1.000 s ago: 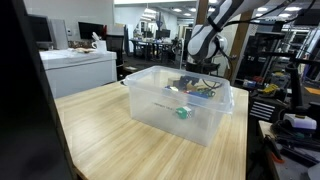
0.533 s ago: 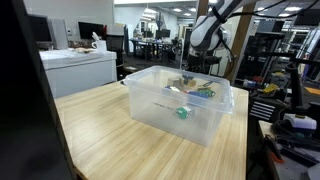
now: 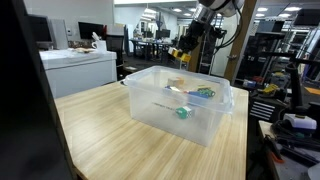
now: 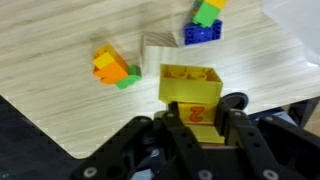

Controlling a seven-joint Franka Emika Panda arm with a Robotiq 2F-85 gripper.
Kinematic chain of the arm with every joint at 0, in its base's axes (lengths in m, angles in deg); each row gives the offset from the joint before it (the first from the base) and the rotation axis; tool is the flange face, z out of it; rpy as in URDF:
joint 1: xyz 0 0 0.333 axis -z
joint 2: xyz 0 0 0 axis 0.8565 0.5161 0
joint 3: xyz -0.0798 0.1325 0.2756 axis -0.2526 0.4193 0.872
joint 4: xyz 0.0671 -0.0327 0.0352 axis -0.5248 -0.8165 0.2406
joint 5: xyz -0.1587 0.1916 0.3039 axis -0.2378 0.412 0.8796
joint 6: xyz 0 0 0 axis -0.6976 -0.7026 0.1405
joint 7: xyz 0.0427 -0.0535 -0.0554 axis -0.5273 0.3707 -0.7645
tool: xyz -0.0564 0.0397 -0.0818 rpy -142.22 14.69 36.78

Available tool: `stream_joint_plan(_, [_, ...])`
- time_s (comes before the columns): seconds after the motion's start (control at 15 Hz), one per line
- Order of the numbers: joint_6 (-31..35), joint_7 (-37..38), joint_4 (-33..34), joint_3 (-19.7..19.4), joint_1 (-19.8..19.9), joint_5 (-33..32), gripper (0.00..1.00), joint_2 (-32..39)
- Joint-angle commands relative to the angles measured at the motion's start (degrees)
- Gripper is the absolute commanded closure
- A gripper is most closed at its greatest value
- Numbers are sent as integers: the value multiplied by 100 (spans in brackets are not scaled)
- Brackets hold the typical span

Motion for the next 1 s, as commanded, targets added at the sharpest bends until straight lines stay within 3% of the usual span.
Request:
stream_joint_plan(0.0, [-664,-827,-535,18,-289,783,89,-753])
stream_joint_plan(0.2, [-1359,-1305,-1025,-56,-677,1057,89,-1279])
stream_joint_plan(0.47, [-1903,-1451,-1480,-144,-1058,926,89,-1707])
stream_joint_plan(0.53, [-1973,-1479,-1549,-174,-1132,886,39,-1777])
stream_joint_plan(0.67, [-2020,-1416,-1608,-226,-1226,890,33,-1840])
stream_joint_plan(0.93, [-1952,-1287,-1317,-408,-1285,1023,7,-1657])
